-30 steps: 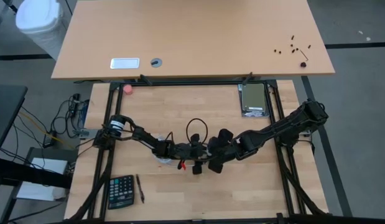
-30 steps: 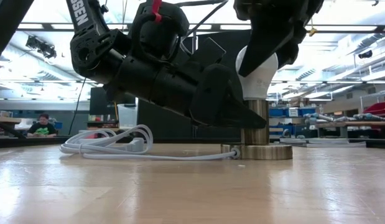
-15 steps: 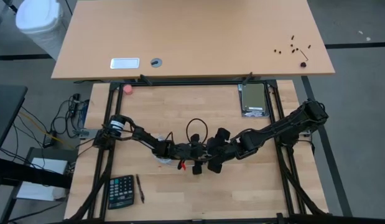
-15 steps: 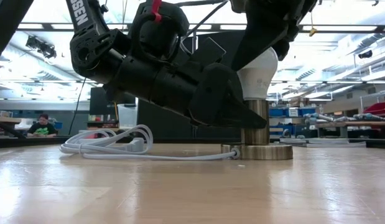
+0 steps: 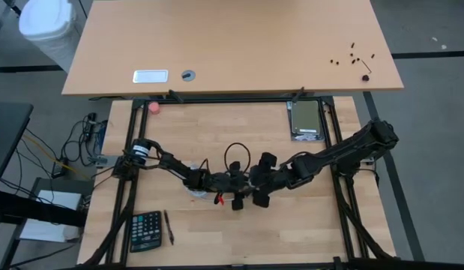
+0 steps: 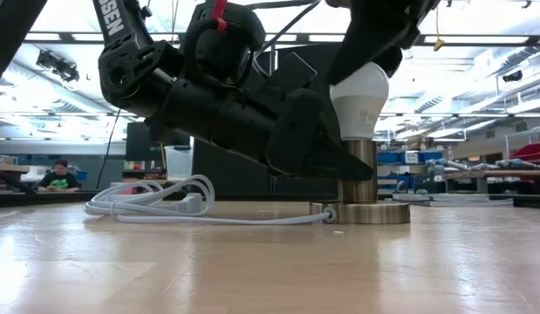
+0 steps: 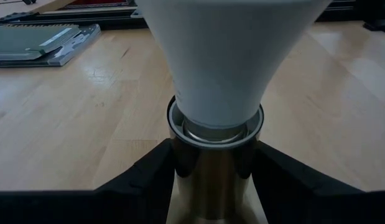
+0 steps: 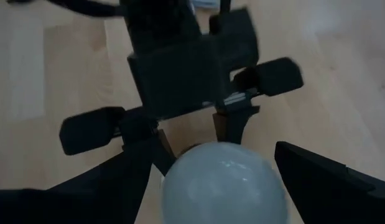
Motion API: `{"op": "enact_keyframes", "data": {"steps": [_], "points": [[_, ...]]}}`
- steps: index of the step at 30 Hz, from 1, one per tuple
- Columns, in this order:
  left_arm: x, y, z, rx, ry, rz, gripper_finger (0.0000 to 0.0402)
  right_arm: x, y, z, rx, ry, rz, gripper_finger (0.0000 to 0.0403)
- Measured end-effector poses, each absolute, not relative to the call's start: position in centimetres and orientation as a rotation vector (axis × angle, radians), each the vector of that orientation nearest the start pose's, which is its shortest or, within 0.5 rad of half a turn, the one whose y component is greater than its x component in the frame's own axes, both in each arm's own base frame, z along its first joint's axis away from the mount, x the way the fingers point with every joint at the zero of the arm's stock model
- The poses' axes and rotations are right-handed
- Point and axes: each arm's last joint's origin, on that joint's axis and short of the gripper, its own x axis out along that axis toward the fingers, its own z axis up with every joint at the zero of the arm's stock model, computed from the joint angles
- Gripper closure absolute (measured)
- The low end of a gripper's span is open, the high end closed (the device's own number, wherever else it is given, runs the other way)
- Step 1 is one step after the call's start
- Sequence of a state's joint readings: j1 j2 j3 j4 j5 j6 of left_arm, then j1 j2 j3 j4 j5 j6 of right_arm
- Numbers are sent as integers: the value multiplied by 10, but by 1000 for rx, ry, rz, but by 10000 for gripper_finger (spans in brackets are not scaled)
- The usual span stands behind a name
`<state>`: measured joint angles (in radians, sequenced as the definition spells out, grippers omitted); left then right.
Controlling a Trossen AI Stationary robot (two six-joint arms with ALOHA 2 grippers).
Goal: Screw lightbulb
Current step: Insert the lightbulb into the lamp
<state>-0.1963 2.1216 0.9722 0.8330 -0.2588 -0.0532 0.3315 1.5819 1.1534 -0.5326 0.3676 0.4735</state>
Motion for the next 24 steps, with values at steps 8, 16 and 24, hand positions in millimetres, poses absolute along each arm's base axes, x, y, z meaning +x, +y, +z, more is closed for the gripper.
{"op": "enact_keyframes", "data": {"steps": [8,16,24], "points": [[398,-72,100,19,307,70,203,301,92,262,105,815,-219,57],[398,-72,100,19,308,70,203,281,87,291,118,743,-194,62],[398,-72,99,18,317,71,203,237,96,290,106,826,-306,67]]}}
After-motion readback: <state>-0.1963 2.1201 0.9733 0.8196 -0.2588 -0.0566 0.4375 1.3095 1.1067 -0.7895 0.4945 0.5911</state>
